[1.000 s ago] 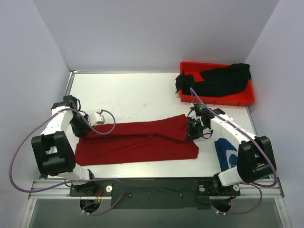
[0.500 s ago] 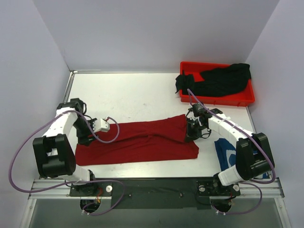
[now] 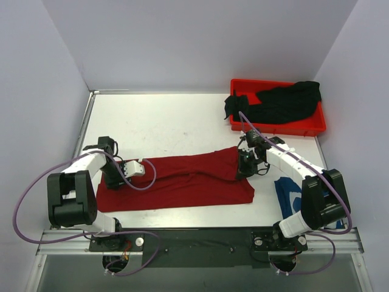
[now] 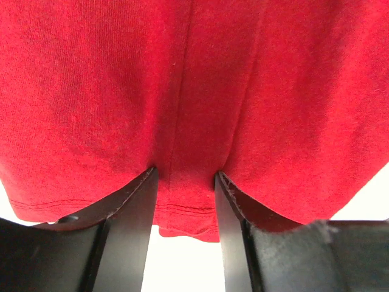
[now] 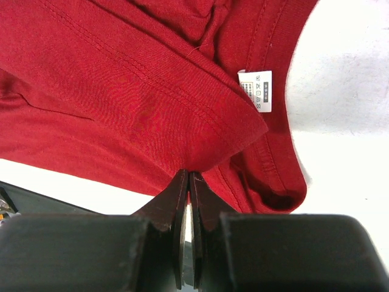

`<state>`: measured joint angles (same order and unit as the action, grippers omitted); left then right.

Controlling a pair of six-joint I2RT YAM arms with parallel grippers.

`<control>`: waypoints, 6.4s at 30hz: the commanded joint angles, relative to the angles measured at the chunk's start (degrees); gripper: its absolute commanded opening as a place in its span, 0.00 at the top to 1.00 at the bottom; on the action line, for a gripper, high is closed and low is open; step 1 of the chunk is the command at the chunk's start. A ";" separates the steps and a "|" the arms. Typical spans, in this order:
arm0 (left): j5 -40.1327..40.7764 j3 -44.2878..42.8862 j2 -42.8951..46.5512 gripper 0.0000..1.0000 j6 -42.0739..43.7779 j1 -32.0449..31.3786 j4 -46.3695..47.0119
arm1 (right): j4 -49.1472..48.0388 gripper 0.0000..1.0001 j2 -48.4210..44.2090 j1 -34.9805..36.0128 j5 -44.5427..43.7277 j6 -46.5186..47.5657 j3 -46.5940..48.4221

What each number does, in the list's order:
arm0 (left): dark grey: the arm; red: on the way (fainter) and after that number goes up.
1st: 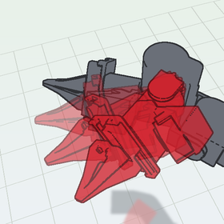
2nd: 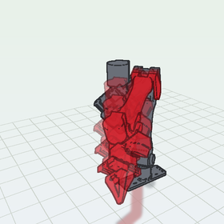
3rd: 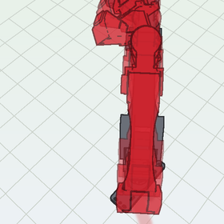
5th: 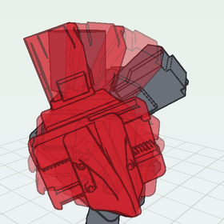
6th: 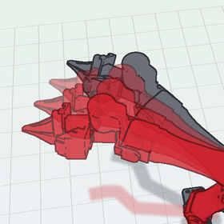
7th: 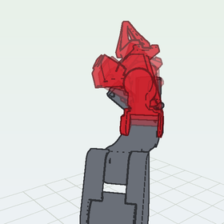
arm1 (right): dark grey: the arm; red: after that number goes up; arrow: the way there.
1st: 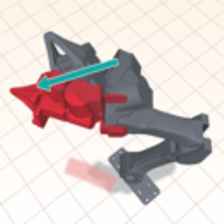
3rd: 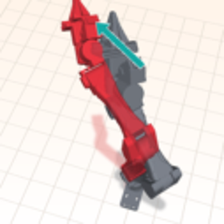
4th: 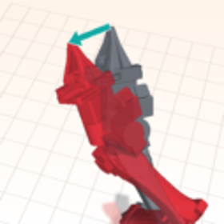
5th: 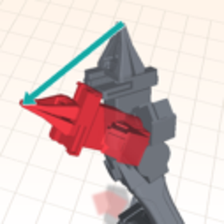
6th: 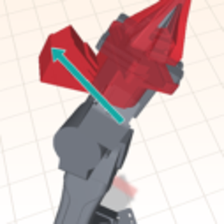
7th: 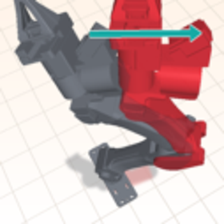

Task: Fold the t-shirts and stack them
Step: Fold the other side of the tshirt into a rectangle

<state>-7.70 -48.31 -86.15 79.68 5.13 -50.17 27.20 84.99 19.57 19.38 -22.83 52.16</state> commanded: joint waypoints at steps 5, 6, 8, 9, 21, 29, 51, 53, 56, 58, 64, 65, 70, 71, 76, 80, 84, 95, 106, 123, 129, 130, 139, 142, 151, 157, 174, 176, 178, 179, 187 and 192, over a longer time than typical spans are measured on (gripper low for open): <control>2.35 -1.43 -1.92 0.76 -1.45 1.46 2.98 | 2.07 1.00 0.44 -0.68 0.05 1.56 1.89; 1.47 -2.13 -1.92 0.79 -1.72 1.73 2.54 | 2.07 1.00 0.53 -0.76 0.13 1.65 2.07; 0.15 -3.36 -2.00 0.88 -1.90 1.73 0.35 | 2.24 1.00 0.79 -0.94 0.14 1.91 2.42; -0.03 -3.71 -2.01 0.97 -1.81 1.82 -0.79 | 2.33 1.00 0.96 -1.03 0.14 2.00 2.51; -1.61 -17.59 -4.82 1.00 -6.02 5.15 -6.52 | 9.71 1.00 -2.45 -1.12 0.05 5.51 8.21; -1.70 -16.12 -9.03 0.96 -5.24 5.42 -9.86 | 11.29 1.00 -5.45 2.56 13.59 7.36 3.48; -1.51 -21.37 -7.81 0.27 1.60 5.51 -14.85 | 18.59 0.59 -0.43 1.69 1.98 9.11 2.68; -2.83 -22.95 -7.11 0.13 4.32 5.51 -18.80 | 17.72 0.58 -3.06 3.53 1.81 10.52 5.40; -6.43 -24.72 -5.79 0.12 6.54 5.33 -22.68 | 12.29 0.60 -3.87 7.58 1.19 11.75 11.45; -12.75 -26.91 -5.26 0.12 3.66 4.46 -21.91 | 7.02 0.74 -1.51 10.39 3.73 10.10 14.96; -25.61 -26.59 -2.36 0.79 -25.59 -11.08 -4.88 | 1.36 1.00 8.87 9.70 6.56 2.28 21.75; -25.43 -25.35 -1.57 0.84 -31.63 -14.93 1.85 | 1.36 1.00 9.05 8.91 4.29 1.39 21.23; -20.61 -22.96 -6.83 0.93 -43.10 -27.86 11.76 | 1.10 1.00 11.42 1.44 0.85 -1.43 16.75; -19.99 -23.49 -9.28 0.93 -43.81 -29.02 13.85 | 1.01 1.00 11.69 1.26 -0.55 -0.30 15.79; -17.69 -26.56 -16.24 0.94 -47.42 -35.35 19.76 | 0.84 1.00 16.33 0.73 -3.20 0.95 13.85; -18.13 -26.22 -18.96 0.94 -45.50 -38.60 20.21 | 0.48 1.00 18.98 -0.59 -4.34 -0.72 13.23; -23.65 -22.45 -17.65 0.94 -41.90 -40.02 17.57 | 0.57 1.00 21.00 -1.73 -5.49 -1.60 13.32; -26.31 -14.44 -14.31 0.91 -35.47 -43.09 12.47 | 2.59 1.00 29.52 -4.54 -4.79 0.33 22.27; -30.52 -20.92 -11.41 0.64 -31.79 -42.66 3.69 | 5.32 1.00 26.73 -4.54 -0.41 8.06 29.84; -25.35 -27.62 -19.75 0.50 -66.40 -43.00 28.53 | 8.39 0.64 0.89 -3.31 -1.54 -4.05 3.13; -19.19 -29.56 -24.24 0.50 -68.61 -43.62 30.49 | 4.36 0.65 0.44 -3.14 1.80 -7.66 -3.03; -19.19 -29.30 -24.33 0.51 -68.52 -43.62 30.57 | 3.22 0.66 0.53 -3.05 2.24 -8.36 -3.64; -23.32 -27.53 -24.77 0.72 -70.01 -43.62 32.60 | -2.77 0.71 5.62 -2.96 6.81 -9.69 -4.00; -23.50 -27.54 -24.68 0.76 -69.22 -43.53 31.54 | -2.59 0.76 7.12 -3.05 7.08 -9.60 -4.00; -21.04 -27.80 -25.03 0.65 -67.46 -43.62 31.01 | 0.13 1.00 4.92 -2.79 4.35 -6.36 -2.24; -18.40 -28.15 -26.26 0.47 -66.23 -44.50 31.63 | 0.39 1.00 3.60 -1.03 4.53 -4.59 -1.45; -19.01 -29.82 -23.54 1.00 -64.92 -43.01 28.47 | 3.21 1.00 1.49 -1.12 0.84 -0.82 0.04; -19.10 -29.30 -23.01 0.97 -65.00 -42.40 28.46 | 2.77 1.00 1.06 -1.03 1.54 0.58 0.31; -19.54 -28.42 -22.75 0.97 -65.26 -41.69 28.81 | 1.11 1.00 0.00 -0.15 2.59 2.25 0.57; -19.54 -28.07 -22.66 0.98 -65.61 -41.51 28.99 | -0.03 1.00 -0.61 0.46 2.34 3.31 0.92; -19.19 -24.46 -21.96 0.99 -66.32 -40.81 30.92 | -4.61 1.00 5.09 -1.56 -1.27 4.46 0.57; -19.63 -23.67 -21.96 0.93 -65.88 -40.72 30.49 | -5.50 0.86 6.42 -1.64 -3.46 4.29 0.31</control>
<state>-26.87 -72.58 -111.39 13.67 -35.97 -20.29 20.97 90.91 18.35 19.92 -19.35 52.03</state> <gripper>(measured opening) 0.029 0.080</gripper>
